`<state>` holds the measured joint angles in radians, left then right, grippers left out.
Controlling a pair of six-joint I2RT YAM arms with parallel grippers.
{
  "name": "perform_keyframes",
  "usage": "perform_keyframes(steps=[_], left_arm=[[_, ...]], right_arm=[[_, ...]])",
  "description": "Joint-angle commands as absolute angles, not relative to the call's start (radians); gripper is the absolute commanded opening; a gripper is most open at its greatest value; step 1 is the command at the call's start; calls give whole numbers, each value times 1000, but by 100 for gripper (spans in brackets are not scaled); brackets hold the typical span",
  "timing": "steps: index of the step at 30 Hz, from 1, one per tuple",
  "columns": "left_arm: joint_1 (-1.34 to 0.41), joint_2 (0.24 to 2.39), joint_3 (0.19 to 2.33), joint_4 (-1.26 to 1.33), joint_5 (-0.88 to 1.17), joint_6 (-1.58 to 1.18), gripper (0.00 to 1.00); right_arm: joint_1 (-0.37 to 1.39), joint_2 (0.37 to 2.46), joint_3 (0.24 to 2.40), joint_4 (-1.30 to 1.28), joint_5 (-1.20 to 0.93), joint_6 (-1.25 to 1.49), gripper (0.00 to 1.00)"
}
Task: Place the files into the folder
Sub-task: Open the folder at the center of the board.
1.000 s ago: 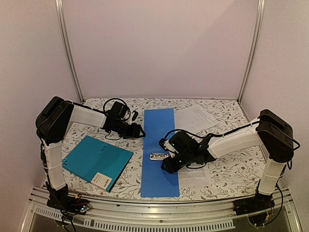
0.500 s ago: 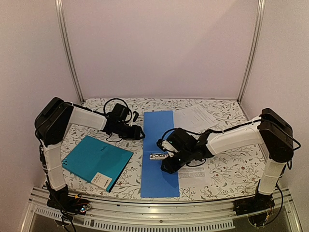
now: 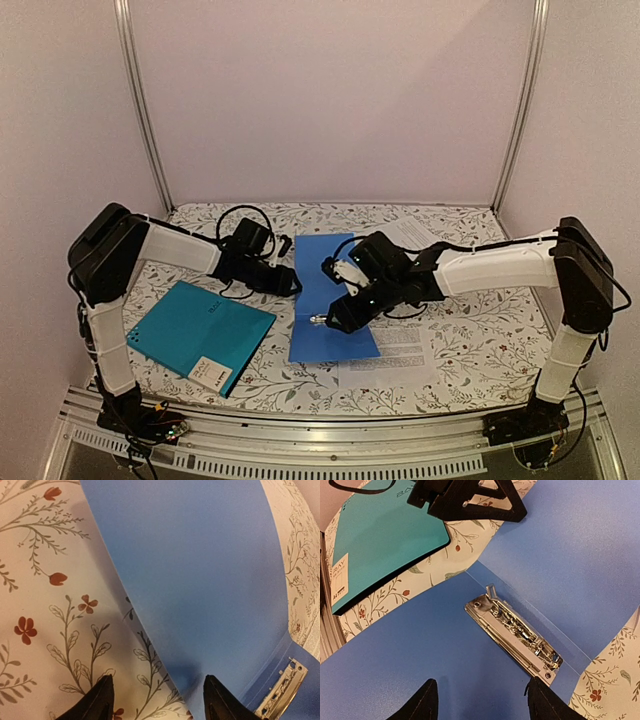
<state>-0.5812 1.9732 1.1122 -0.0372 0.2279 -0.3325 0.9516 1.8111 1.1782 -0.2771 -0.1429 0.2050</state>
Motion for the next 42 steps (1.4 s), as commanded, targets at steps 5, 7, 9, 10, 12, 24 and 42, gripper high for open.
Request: perform_keyframes(steps=[5, 7, 9, 10, 12, 24, 42], left_arm=[[-600, 1914, 1101, -17, 223, -301, 61], [-600, 1903, 1099, -17, 217, -302, 61], [-600, 1886, 1097, -18, 217, -309, 61], [-600, 1873, 1095, -20, 223, -315, 61], [-601, 1844, 1087, -19, 241, -331, 61], [-655, 1825, 1132, -60, 421, -445, 61], [-686, 1859, 1146, -72, 192, -490, 62]], right_arm=[[931, 1806, 1218, -312, -174, 151, 59], [932, 1803, 1198, -308, -210, 153, 56], [933, 1796, 1164, -292, -242, 166, 54], [931, 1789, 1147, -283, -249, 172, 54], [932, 1779, 1113, -268, -274, 184, 52], [934, 1788, 1044, -228, -286, 224, 49], [933, 1855, 983, -184, -267, 184, 45]])
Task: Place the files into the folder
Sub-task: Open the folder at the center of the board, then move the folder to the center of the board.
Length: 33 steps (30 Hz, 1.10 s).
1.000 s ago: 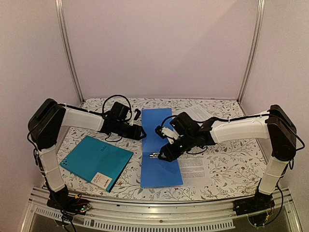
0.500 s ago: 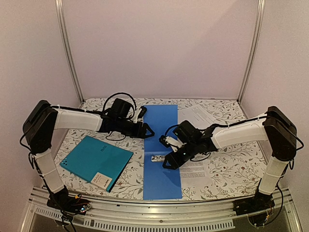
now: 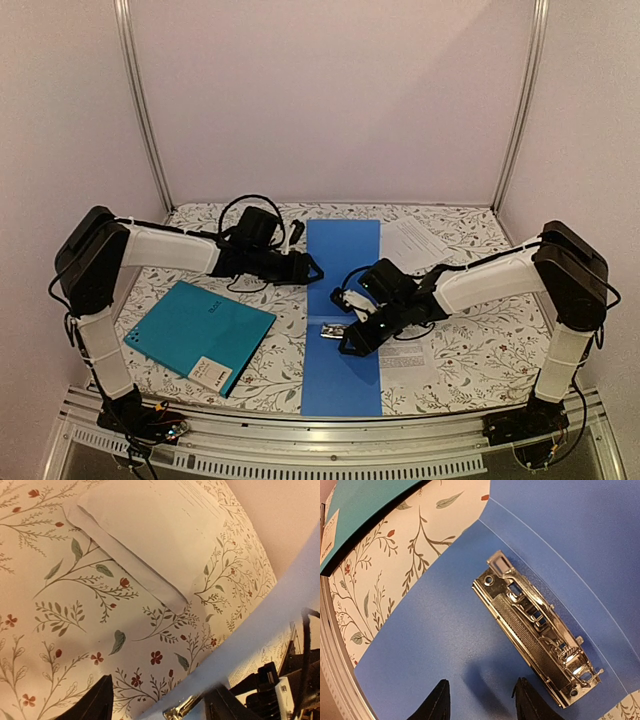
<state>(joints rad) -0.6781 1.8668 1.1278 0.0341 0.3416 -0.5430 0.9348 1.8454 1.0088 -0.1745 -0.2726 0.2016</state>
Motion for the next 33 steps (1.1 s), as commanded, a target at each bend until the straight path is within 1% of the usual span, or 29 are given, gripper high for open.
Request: perform_keyframes(steps=[1, 7, 12, 15, 20, 24, 29, 33], left_arm=[[-686, 1852, 1144, -87, 178, -477, 63], [-686, 1781, 1094, -99, 199, -417, 74], [-688, 1700, 1037, -101, 242, -417, 80], [-695, 1644, 987, -105, 268, -424, 82], [-733, 1519, 881, -103, 283, -425, 82], [-781, 1441, 803, -19, 307, -443, 81], [-842, 1416, 763, 86, 311, -449, 78], [-886, 1432, 747, 114, 282, -457, 77]], right_arm=[[933, 1850, 983, -186, -267, 180, 45], [933, 1836, 1016, -226, -270, 166, 45], [932, 1834, 1070, -273, -285, 172, 45], [932, 1838, 1116, -321, -299, 173, 45], [923, 1837, 1168, -370, -330, 170, 45], [905, 1821, 1182, -381, -368, 169, 45], [845, 1783, 1200, -382, -395, 177, 46], [794, 1779, 1225, -382, -411, 176, 46]])
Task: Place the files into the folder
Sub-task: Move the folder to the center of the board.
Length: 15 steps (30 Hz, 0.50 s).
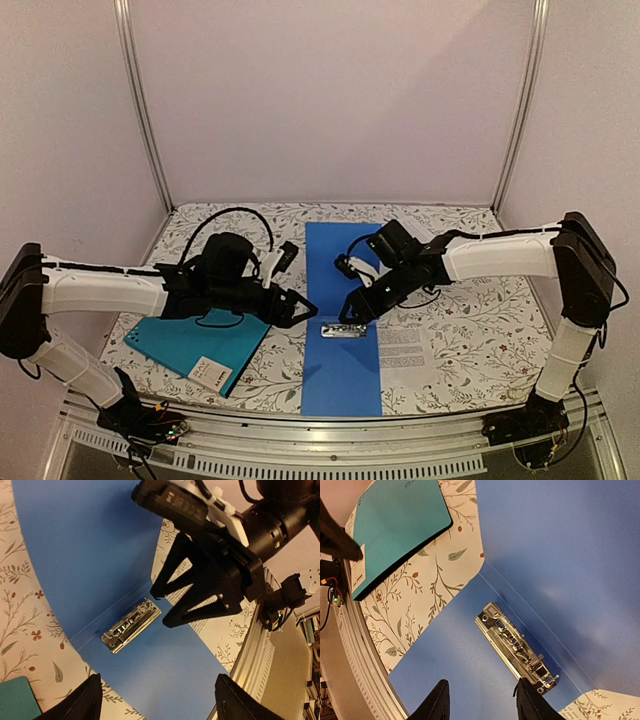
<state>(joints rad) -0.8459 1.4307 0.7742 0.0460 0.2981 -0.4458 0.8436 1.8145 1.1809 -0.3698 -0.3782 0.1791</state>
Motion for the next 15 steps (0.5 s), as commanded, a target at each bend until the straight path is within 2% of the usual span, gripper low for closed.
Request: perform_keyframes(steps=[1, 7, 15], left_arm=[[-888, 1445, 744, 129, 280, -478, 76], [-890, 1568, 760, 204, 254, -581, 70], [-894, 1734, 871, 141, 187, -612, 68]], right_arm=[[783, 1784, 1232, -383, -420, 178, 46], [754, 1834, 1256, -378, -421, 179, 46], [734, 1891, 1246, -340, -417, 191, 41]])
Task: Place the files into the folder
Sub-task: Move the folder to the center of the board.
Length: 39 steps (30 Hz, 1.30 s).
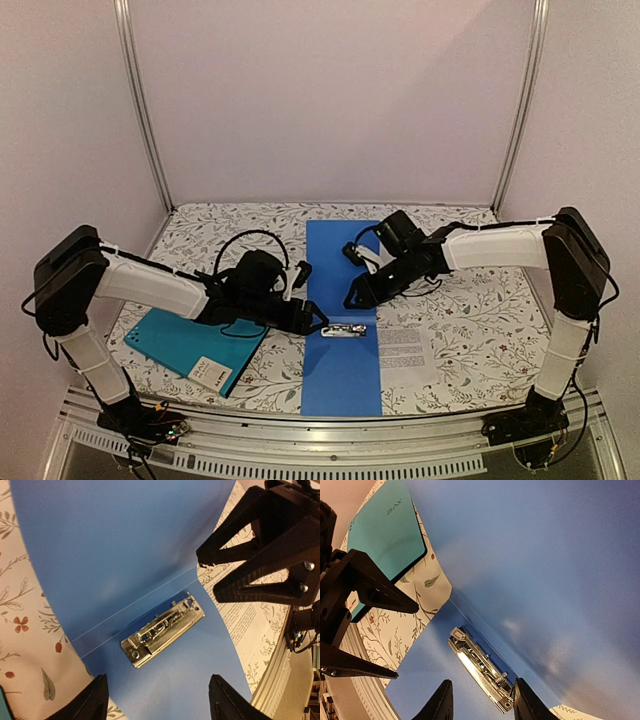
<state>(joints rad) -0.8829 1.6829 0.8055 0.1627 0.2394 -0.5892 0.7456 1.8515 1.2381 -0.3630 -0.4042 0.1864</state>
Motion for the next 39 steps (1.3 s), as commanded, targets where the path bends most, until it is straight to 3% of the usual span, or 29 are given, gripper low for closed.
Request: perform_keyframes(steps=[1, 25, 39], left_arm=[[-894, 1750, 886, 131, 179, -613, 68], [-958, 1803, 860, 154, 141, -650, 64], [-1120, 1782, 885, 154, 238, -361, 58]], right_arm=[[733, 1900, 1244, -334, -417, 191, 41], [681, 2065, 1211, -220, -418, 227, 39], [682, 2094, 1165, -175, -346, 332, 36]])
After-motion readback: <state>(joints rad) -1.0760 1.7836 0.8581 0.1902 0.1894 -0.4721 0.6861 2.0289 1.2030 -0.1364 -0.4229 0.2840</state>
